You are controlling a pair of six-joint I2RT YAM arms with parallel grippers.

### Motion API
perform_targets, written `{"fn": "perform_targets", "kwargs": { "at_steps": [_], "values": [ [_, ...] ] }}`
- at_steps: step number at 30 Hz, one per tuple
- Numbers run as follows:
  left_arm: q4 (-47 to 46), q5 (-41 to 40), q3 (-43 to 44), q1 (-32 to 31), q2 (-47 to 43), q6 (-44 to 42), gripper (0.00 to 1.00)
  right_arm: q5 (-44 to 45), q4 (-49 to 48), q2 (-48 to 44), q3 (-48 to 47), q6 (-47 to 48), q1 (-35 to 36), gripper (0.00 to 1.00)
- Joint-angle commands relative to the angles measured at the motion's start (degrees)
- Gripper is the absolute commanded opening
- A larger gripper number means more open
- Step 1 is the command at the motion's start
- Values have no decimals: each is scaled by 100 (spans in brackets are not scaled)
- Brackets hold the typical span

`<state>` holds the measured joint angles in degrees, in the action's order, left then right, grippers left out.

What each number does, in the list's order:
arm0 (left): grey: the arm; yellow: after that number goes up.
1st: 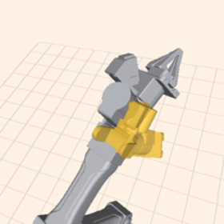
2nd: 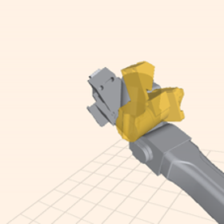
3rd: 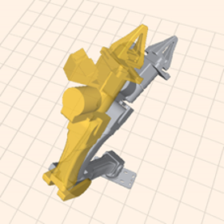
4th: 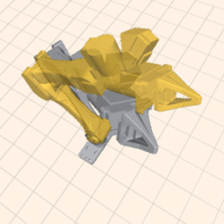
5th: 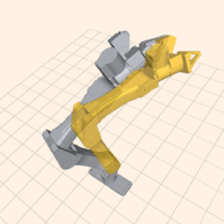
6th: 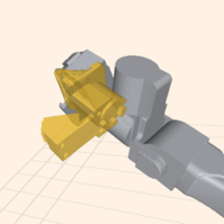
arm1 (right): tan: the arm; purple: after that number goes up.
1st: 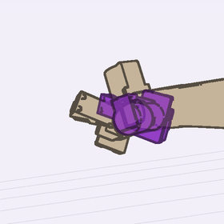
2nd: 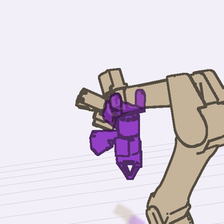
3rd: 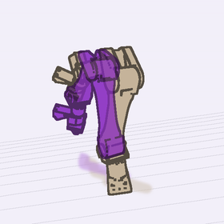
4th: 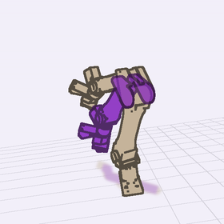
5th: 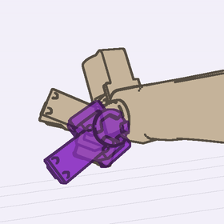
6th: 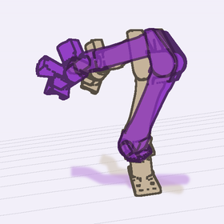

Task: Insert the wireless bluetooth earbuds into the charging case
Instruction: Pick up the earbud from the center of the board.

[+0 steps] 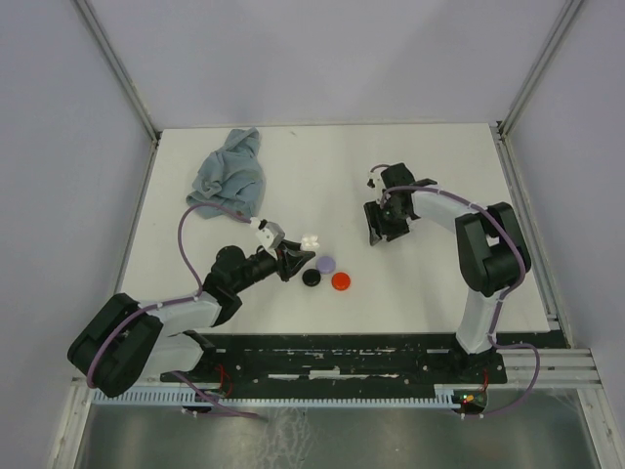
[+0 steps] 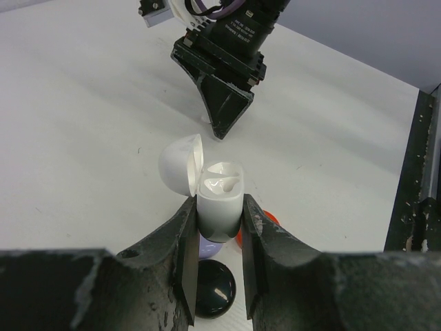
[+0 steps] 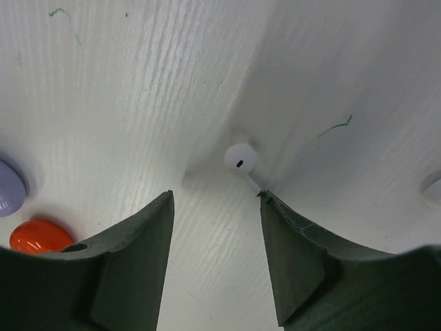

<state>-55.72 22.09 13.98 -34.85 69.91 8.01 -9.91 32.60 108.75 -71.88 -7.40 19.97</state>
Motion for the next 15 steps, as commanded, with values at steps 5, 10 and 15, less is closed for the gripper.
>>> {"fn": "perform_targets", "kwargs": {
  "at_steps": [5,10,15],
  "values": [
    [-106,14,191,4,-160,-227,3,218,616,-512,-295,10,327,60],
    [-88,8,192,0,-183,-238,3,977,758,-302,-716,468,403,56],
    [-81,15,193,7,-183,-239,3,1224,1135,125,-1205,814,487,49]
  ]
}}
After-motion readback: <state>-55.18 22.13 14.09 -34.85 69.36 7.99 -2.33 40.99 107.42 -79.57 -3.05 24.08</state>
